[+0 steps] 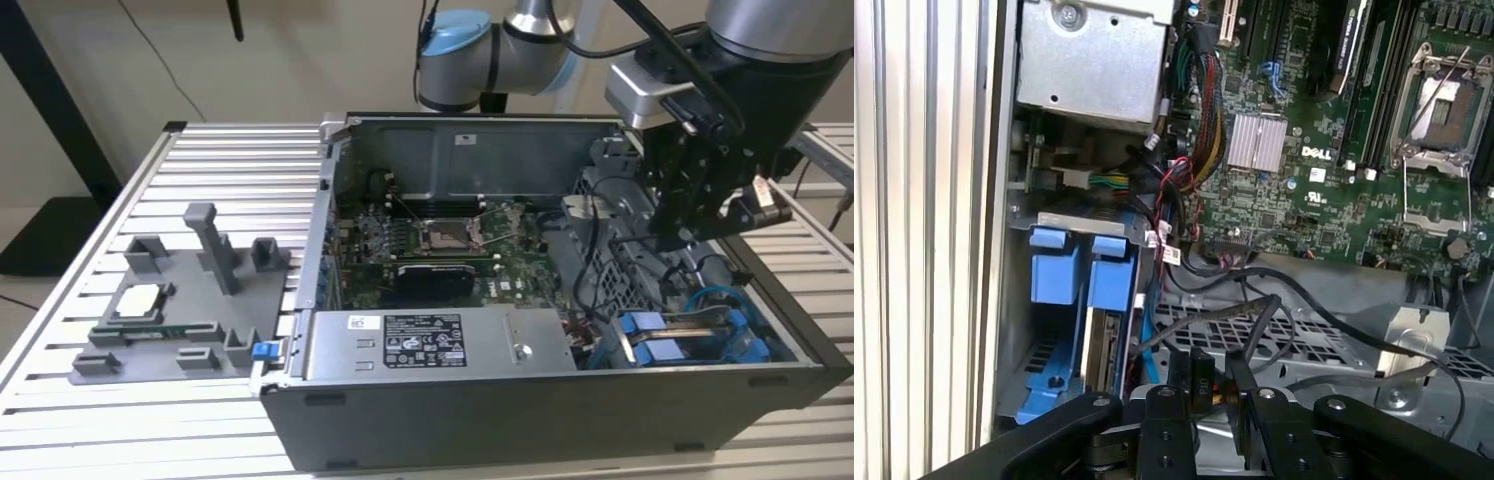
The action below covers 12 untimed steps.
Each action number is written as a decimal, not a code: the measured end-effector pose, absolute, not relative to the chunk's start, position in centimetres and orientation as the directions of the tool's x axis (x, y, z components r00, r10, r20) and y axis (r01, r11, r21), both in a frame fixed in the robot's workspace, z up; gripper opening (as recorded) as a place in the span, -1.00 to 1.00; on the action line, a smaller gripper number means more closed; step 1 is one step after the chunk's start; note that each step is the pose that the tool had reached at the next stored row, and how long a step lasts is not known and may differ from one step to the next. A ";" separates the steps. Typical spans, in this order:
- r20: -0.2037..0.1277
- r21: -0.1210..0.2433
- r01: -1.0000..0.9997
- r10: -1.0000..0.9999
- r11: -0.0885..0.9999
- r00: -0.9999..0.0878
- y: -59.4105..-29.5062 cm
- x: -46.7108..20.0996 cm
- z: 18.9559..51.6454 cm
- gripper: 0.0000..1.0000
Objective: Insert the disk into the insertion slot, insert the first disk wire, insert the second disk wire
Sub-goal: 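Insert the first disk wire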
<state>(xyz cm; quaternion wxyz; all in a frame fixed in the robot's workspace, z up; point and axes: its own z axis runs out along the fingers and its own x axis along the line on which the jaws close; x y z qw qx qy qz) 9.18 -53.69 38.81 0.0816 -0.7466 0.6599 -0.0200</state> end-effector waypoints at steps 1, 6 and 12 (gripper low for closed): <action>-0.078 -0.148 -0.982 -0.989 -0.117 0.129 -53.7 9.2 38.8 1.00; -0.078 -0.148 -0.981 -0.988 -0.124 0.137 -53.7 9.2 38.8 1.00; -0.078 -0.149 -0.980 -0.987 -0.129 0.142 -53.7 9.2 38.8 1.00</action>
